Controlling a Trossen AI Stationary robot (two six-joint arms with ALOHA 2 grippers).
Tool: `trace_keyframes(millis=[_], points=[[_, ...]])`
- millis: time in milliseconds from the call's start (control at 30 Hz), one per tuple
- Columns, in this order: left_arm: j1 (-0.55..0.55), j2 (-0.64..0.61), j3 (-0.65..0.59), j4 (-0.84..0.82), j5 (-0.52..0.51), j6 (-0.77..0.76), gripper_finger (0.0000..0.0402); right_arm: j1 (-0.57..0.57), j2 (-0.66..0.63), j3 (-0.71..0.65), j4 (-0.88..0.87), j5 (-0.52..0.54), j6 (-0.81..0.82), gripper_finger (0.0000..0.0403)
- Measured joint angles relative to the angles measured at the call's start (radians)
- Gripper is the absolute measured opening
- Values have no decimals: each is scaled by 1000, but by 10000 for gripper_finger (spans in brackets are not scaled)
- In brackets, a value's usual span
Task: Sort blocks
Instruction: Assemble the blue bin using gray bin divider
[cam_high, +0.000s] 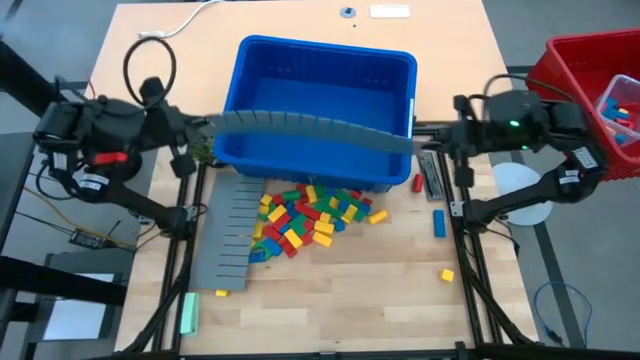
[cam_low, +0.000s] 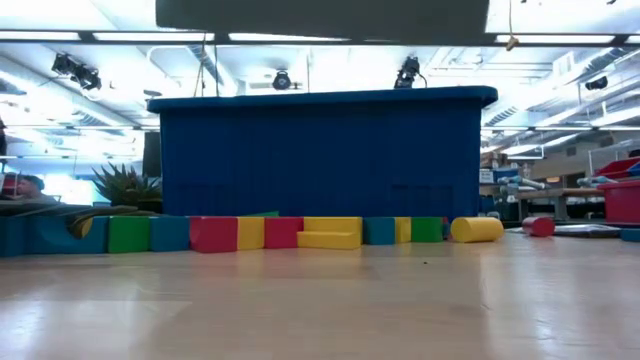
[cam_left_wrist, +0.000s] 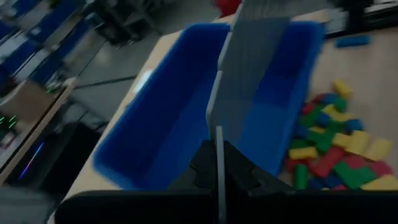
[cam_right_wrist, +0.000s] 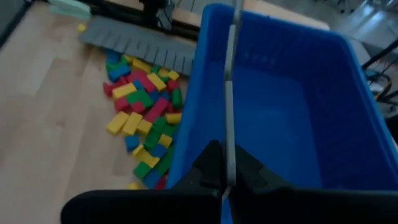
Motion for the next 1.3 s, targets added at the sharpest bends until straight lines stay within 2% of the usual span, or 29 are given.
trace_keyframes(millis=[167, 267, 600, 700, 900, 1033, 1300], points=[[152, 14, -2, 59, 17, 103, 10, -161, 62, -1, 20, -75, -61, 0], [253, 31, -2, 75, 74, 161, 10, -268, 83, -2, 42, -139, -99, 0], [516, 112, -3, 118, 377, 391, 10, -545, 153, -2, 41, -309, -211, 0], [581, 131, -3, 119, 422, 426, 10, -571, 166, -2, 54, -310, -215, 0], [628, 162, -3, 142, 448, 468, 10, -614, 147, 0, 53, -262, -217, 0], [671, 181, -4, 142, 537, 484, 10, -655, 163, -3, 33, -270, -219, 0], [772, 226, -5, 143, 582, 588, 10, -691, 183, -2, 45, -308, -214, 0]])
